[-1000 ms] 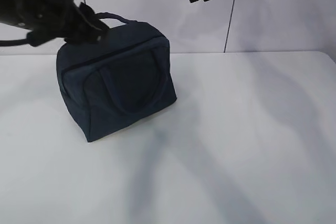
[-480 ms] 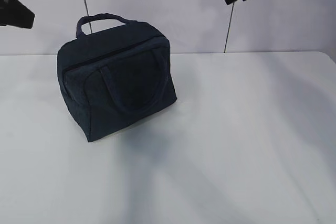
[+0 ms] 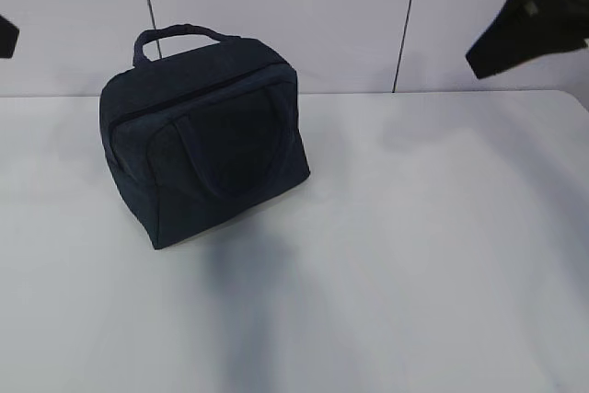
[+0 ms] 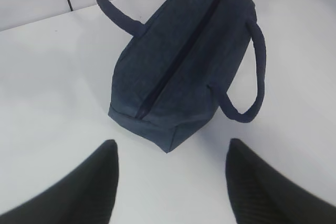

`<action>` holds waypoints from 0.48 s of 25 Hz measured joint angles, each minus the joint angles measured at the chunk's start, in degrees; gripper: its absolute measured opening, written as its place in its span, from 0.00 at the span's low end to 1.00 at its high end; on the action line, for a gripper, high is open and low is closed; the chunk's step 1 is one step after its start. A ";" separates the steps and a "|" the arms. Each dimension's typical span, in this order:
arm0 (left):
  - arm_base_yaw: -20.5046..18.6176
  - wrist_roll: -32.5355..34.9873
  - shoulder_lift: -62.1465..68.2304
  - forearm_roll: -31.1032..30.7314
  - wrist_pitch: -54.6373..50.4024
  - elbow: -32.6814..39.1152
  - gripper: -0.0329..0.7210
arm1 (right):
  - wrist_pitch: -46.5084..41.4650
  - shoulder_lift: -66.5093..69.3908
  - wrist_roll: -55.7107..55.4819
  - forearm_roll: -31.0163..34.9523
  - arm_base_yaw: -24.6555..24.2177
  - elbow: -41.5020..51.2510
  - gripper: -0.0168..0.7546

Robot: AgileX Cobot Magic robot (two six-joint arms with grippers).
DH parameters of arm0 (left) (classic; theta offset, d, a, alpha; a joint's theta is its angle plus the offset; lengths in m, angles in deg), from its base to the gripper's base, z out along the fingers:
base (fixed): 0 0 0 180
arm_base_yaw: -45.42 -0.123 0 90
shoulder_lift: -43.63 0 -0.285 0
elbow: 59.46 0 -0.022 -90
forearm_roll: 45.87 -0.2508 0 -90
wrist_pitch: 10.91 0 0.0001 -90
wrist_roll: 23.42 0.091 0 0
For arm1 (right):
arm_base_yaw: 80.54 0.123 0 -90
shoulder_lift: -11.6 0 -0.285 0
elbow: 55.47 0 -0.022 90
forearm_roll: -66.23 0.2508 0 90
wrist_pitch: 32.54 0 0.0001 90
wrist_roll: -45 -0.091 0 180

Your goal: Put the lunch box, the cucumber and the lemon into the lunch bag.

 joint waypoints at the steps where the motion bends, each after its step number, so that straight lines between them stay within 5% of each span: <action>1: 0.00 0.00 -1.36 -0.09 0.00 1.63 0.66 | 0.60 -2.06 0.00 0.00 0.00 2.48 0.50; 12: 0.00 -0.60 -22.44 -0.11 2.82 19.92 0.66 | 9.43 -26.20 0.60 0.36 0.00 24.95 0.50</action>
